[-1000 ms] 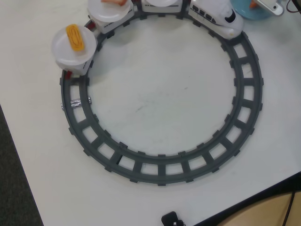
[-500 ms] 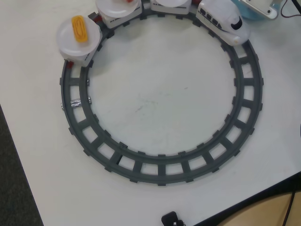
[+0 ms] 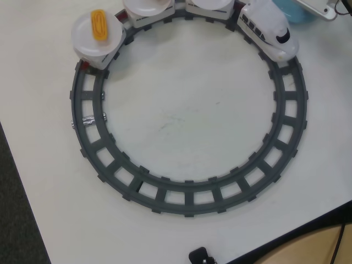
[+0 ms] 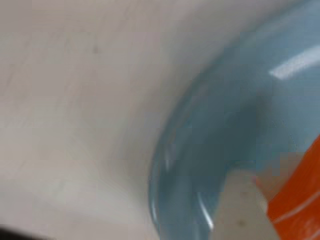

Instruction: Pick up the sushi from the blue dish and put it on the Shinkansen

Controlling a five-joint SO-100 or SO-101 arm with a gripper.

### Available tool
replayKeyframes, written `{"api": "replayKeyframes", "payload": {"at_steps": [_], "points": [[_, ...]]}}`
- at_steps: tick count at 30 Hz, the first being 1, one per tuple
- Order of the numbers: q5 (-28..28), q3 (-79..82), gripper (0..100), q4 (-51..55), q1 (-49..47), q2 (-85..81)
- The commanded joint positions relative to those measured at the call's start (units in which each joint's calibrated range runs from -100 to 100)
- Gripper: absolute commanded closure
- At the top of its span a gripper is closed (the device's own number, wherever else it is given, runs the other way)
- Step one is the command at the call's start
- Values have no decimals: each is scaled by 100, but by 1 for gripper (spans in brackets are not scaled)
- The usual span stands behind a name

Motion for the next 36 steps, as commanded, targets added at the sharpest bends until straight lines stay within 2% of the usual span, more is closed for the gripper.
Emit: {"api": "replayKeyframes", "payload": {"at_steps": [1,8,21,28,36], "points": [[-29,-97,98,30,178,-967],[-29,-52,98,210,319,-1777],[-29,-52,98,1288,-403,-2829],[-197,-16,98,1331,-491,-3238],[-317,1277,98,1331,-825,-3923]]}}
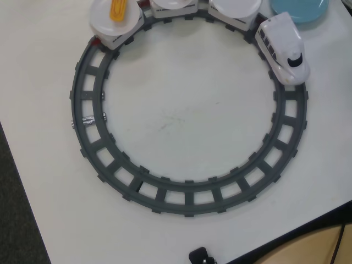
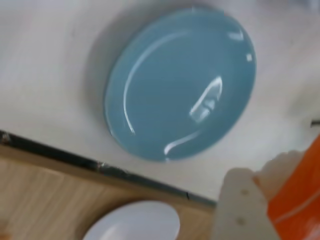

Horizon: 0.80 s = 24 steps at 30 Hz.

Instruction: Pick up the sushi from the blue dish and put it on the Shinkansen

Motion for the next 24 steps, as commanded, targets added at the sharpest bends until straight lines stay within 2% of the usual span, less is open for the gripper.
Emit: {"api": "replayKeyframes", "payload": {"at_steps": [1,14,24], "points": [[-140,520,98,80,-147,-739],[-722,2683,98,-117,-1590,-3118],[-800,6085,98,-2008,-1705,-5398]]}}
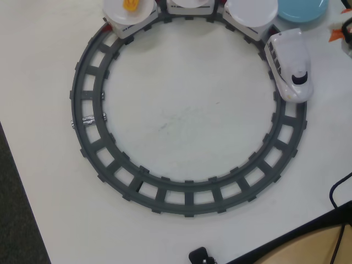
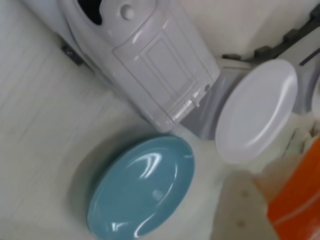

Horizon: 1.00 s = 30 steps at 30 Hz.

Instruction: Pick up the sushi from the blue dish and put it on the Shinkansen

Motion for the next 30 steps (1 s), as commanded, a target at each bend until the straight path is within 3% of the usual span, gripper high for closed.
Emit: {"api": "replayKeyframes", "payload": {"at_steps": [1,18,30], "points": [[10,988,98,-571,13,-791],[47,1697,98,-751,-5,-1267],[209,1706,98,-836,-1264,-1258]]}}
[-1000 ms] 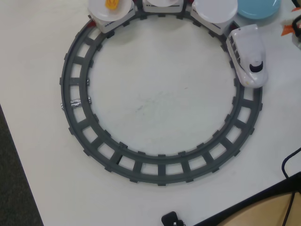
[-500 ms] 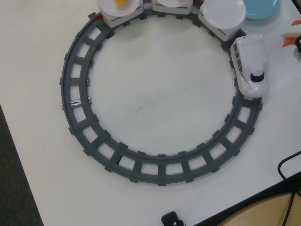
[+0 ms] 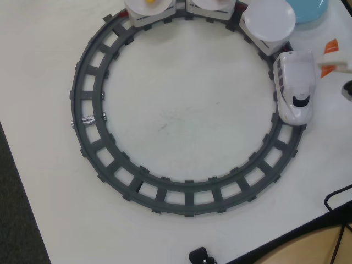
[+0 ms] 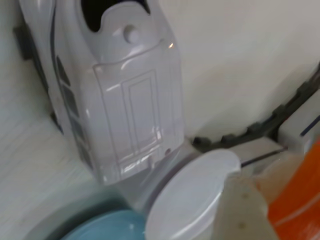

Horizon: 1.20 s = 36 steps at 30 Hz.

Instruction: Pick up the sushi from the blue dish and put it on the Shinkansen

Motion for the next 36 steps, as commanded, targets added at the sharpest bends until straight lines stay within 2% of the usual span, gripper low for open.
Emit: {"api": "replayKeyframes", "payload": {"at_steps": [1,12,20,29,36], "points": [[-5,-50,98,-75,-71,-130],[0,174,98,-323,792,-121],[-5,165,98,-366,766,-5],[5,-1038,98,-135,810,1457],[26,-1038,98,-238,801,2542]]}}
